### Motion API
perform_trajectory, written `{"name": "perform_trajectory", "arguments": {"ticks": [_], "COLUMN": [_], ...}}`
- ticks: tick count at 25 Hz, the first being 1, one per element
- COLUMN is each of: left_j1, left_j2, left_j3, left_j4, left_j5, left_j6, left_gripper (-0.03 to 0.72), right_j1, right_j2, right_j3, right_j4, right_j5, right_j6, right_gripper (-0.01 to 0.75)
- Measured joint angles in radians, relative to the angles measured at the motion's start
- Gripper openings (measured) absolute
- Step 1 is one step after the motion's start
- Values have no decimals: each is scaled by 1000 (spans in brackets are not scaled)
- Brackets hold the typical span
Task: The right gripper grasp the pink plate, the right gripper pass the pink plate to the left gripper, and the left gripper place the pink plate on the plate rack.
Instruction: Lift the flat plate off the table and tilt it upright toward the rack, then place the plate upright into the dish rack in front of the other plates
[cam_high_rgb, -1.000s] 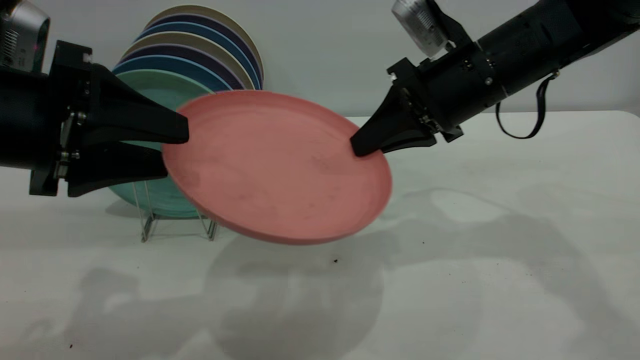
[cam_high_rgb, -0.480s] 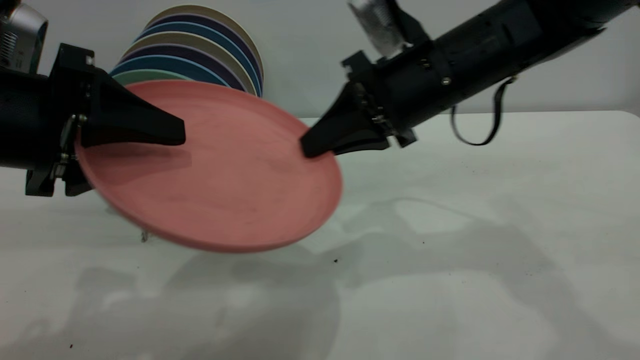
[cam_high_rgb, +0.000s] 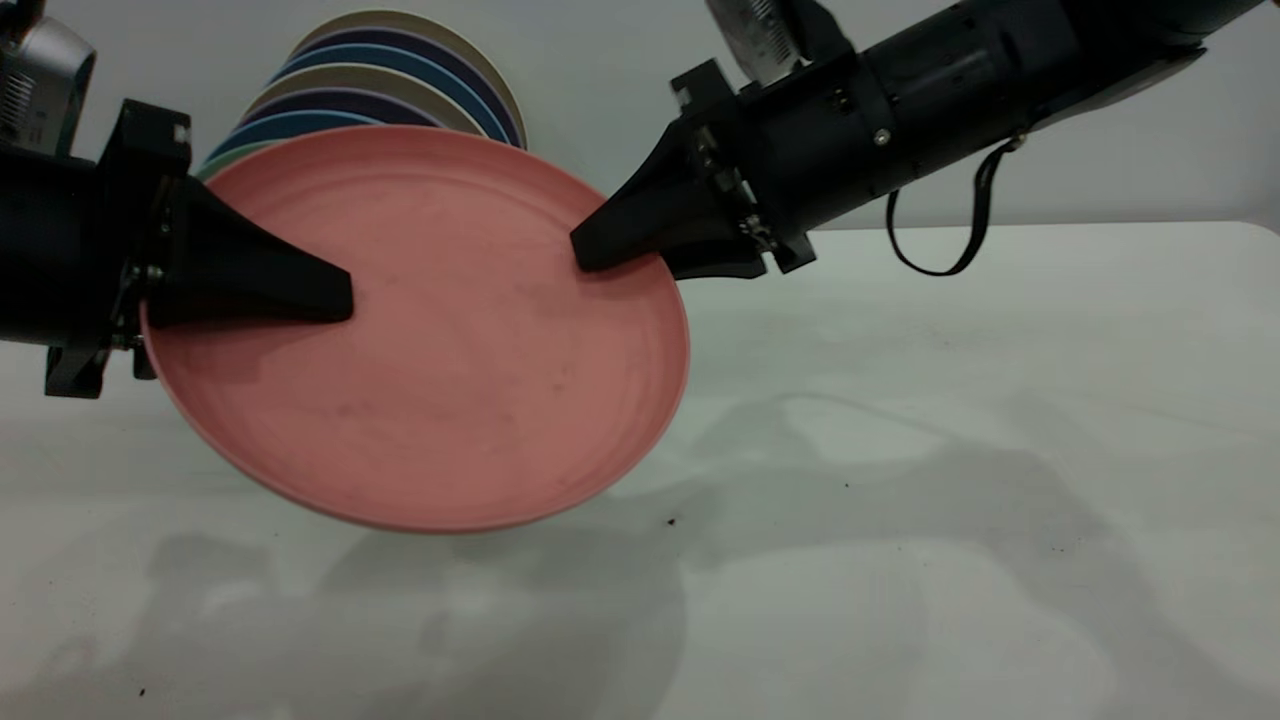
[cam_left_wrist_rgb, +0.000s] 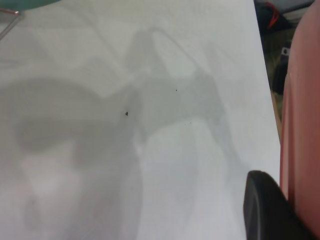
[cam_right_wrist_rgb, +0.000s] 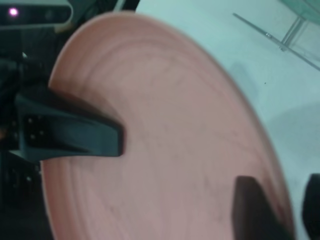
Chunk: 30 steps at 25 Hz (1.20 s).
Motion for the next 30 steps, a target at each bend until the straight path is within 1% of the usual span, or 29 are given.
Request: {"name": "perform_trajectory", "arguments": {"ticks": [3,5,7,9,11,12,14,17,20,23,26,28,30], "left_j1": [0,0,0,0,0,0,-2,-27,-68,-95,-99,-99,-99], "left_j2": [0,0,0,0,-10,-19,-48,-99,-132,-137,-137,-137,-137], "left_j3": [0,0,-4,-18,-43,-60,-98,-159,-240,-324,-399,-437,-475], "left_j4": [0,0,1,3,15,29,62,133,246,392,519,612,741], "left_j5": [-18,-47,-75,-87,-85,-83,-85,-124,-192,-199,-158,-142,-121], "left_j6": [89,168,254,335,420,452,523,597,670,686,662,625,561], "left_gripper": [133,133,133,133,133,133,133,133,133,132,132,132,132], "right_j1": [-57,-107,-165,-217,-272,-294,-332,-355,-358,-358,-358,-358,-358], "right_j2": [-10,-27,-51,-72,-80,-81,-81,-81,-81,-81,-81,-81,-81], "right_j3": [0,0,0,0,0,0,0,0,0,0,0,0,0], "right_j4": [0,0,-5,-37,-104,-145,-285,-532,-742,-870,-968,-1025,-1064], "right_j5": [50,96,115,122,126,127,92,-7,-69,-91,-103,-111,-121], "right_j6": [23,40,61,82,120,150,236,397,541,619,666,703,732], "right_gripper": [490,571,608,605,574,546,476,359,243,139,43,14,11]}}
